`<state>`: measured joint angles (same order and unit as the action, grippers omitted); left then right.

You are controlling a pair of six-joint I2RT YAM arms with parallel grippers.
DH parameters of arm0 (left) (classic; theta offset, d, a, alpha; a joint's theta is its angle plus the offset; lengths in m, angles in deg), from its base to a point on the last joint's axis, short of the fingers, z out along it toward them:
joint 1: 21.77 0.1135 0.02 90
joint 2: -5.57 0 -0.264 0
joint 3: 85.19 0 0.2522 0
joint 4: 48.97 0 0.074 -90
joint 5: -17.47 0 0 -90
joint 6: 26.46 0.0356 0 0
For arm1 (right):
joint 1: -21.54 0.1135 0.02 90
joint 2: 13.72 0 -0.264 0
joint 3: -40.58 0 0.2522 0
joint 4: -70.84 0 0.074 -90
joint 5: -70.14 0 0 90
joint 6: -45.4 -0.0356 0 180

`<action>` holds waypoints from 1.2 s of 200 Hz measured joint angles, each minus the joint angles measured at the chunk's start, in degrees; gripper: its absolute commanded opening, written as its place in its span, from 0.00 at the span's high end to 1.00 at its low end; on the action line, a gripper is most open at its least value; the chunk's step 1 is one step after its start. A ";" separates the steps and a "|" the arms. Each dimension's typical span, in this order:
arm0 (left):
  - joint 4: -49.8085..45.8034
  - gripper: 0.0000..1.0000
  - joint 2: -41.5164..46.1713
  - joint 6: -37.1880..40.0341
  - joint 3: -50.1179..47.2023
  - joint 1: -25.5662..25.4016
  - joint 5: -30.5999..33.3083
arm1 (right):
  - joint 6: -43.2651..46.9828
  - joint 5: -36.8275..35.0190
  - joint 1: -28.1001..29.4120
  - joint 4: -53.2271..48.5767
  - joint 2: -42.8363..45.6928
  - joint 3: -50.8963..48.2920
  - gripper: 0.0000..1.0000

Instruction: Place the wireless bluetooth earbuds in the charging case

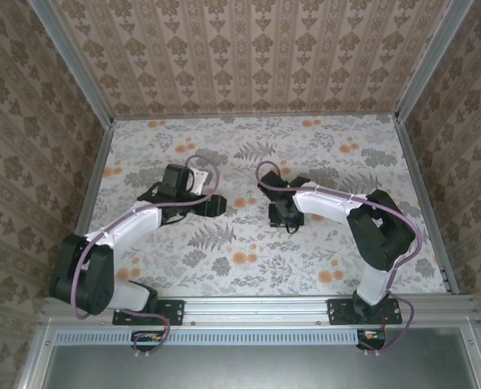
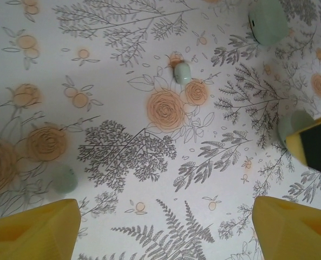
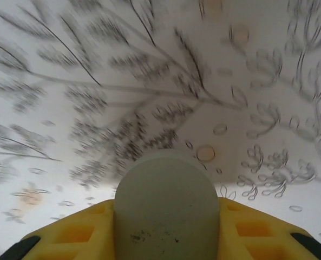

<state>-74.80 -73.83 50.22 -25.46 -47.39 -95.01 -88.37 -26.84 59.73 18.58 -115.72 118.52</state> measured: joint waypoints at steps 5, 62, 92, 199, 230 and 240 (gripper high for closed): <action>-0.39 0.17 -0.55 0.00 0.59 -0.48 0.24 | -1.01 -0.22 0.48 0.72 0.37 -0.59 0.62; -6.12 0.16 -2.34 0.00 6.75 -6.01 3.87 | -9.03 5.64 2.08 11.98 5.31 -6.54 0.39; -8.15 0.16 -2.93 -0.17 9.35 -9.90 8.07 | -9.99 8.98 0.83 14.80 11.76 -9.35 0.34; -9.42 0.16 -19.39 -8.44 19.37 -30.67 21.73 | -2.71 17.16 -21.64 16.06 30.51 -23.47 0.32; -9.44 0.16 -25.05 -9.49 24.15 -33.42 23.43 | -1.36 18.49 -23.47 16.04 31.61 -24.79 0.31; -9.44 0.16 -26.36 -9.84 24.92 -33.99 23.61 | -1.14 18.80 -23.87 16.06 32.28 -25.29 0.31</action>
<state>-84.25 -100.19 40.38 -0.54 -81.38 -71.40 -89.51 -8.05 35.86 34.64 -83.44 93.24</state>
